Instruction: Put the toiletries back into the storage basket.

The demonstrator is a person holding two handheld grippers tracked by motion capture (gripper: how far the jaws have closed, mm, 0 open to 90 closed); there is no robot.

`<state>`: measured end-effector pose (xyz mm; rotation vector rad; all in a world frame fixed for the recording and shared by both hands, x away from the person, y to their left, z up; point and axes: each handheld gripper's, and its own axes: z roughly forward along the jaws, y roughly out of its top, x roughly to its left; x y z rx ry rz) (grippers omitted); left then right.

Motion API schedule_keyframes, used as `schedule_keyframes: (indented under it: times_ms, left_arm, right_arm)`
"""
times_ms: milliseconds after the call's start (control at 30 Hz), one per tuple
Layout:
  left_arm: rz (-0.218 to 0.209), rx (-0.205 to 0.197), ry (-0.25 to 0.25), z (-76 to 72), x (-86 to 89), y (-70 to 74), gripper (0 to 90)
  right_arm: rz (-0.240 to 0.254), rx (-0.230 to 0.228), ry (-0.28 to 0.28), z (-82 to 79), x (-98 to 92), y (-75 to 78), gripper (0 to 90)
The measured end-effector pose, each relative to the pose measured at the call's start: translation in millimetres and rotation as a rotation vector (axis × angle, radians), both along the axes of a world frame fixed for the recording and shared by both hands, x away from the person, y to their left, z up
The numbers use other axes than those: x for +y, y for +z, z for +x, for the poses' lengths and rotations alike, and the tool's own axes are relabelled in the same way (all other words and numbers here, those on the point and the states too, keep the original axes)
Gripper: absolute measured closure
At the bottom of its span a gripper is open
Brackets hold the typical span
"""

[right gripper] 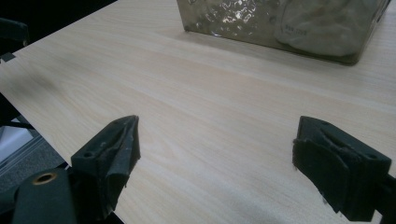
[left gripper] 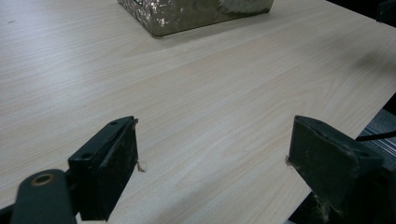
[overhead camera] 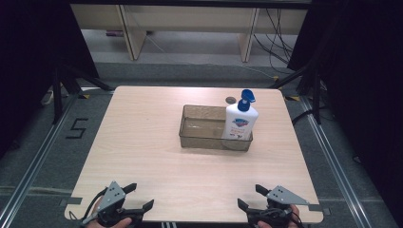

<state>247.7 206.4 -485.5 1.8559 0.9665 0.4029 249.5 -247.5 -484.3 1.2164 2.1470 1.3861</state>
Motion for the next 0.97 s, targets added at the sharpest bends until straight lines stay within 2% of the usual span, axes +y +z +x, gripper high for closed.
schedule_keyframes:
  times_ms: [33,67,100,167,267,300,367,467,533,633,667,700,733,900,933,967]
  left_arm:
    - [0.001,0.0,0.0,0.0,-0.1,-0.1,15.2]
    - [0.001,0.0,0.0,0.0,-0.1,-0.1,15.2]
    - [0.005,-0.001,0.005,-0.2,-0.3,-0.1,15.2]
    - [0.01,0.005,0.007,-0.4,-0.2,-0.1,15.2]
    - [0.004,0.005,0.003,0.0,-0.4,-0.7,15.2]
    - [0.011,0.006,0.004,-0.5,-0.3,-0.3,15.3]
    - [0.008,0.006,0.002,-0.3,-0.3,-0.5,15.2]
    - [0.006,0.005,0.001,-0.1,-0.3,-0.7,15.3]
    - [0.013,0.007,0.004,-0.5,-0.4,-0.1,15.3]
    - [0.014,0.008,0.005,-0.8,-0.4,0.0,15.3]
    - [0.011,0.006,0.004,-0.5,-0.5,-0.3,15.3]
    - [0.011,0.006,0.005,-0.4,-0.5,-0.5,15.3]
    - [0.011,0.005,0.005,-0.5,-0.4,-0.4,15.3]
    - [0.014,0.004,0.006,-0.6,-0.2,0.0,15.3]
    - [-0.008,-0.001,0.005,-0.5,-1.2,-0.3,15.3]
    - [-0.008,-0.001,0.005,-0.5,-1.2,-0.3,15.3]
  right_arm:
    - [0.007,0.029,-0.009,-1.8,1.2,-0.1,15.4]
    - [0.007,0.029,-0.009,-1.8,1.2,-0.1,15.4]
    - [0.028,0.03,-0.007,-1.6,2.5,-1.5,15.4]
    - [0.015,0.015,0.009,-0.6,1.6,-2.2,15.4]
    - [-0.009,0.008,0.002,-1.4,0.7,-1.9,15.5]
    - [0.011,0.013,0.0,-2.0,2.4,-3.0,15.5]
    - [-0.002,0.003,-0.001,-2.2,1.9,-3.2,15.5]
    - [-0.011,0.017,0.003,-3.5,1.6,-3.5,15.5]
    - [0.001,0.036,0.014,-3.9,3.5,-5.5,15.5]
    - [-0.019,0.032,0.008,-4.8,2.7,-4.8,15.5]
    - [-0.014,0.056,0.009,-5.5,3.8,-5.1,15.7]
    - [-0.014,0.056,0.009,-5.5,3.8,-5.1,15.7]
    - [-0.03,0.036,0.008,-5.2,3.1,-5.6,15.7]
    - [-0.022,0.052,0.01,-5.7,3.4,-5.5,15.7]
    - [-0.019,0.05,0.017,-4.5,4.2,-6.9,15.7]
    - [-0.019,0.05,0.017,-4.5,4.2,-6.9,15.7]
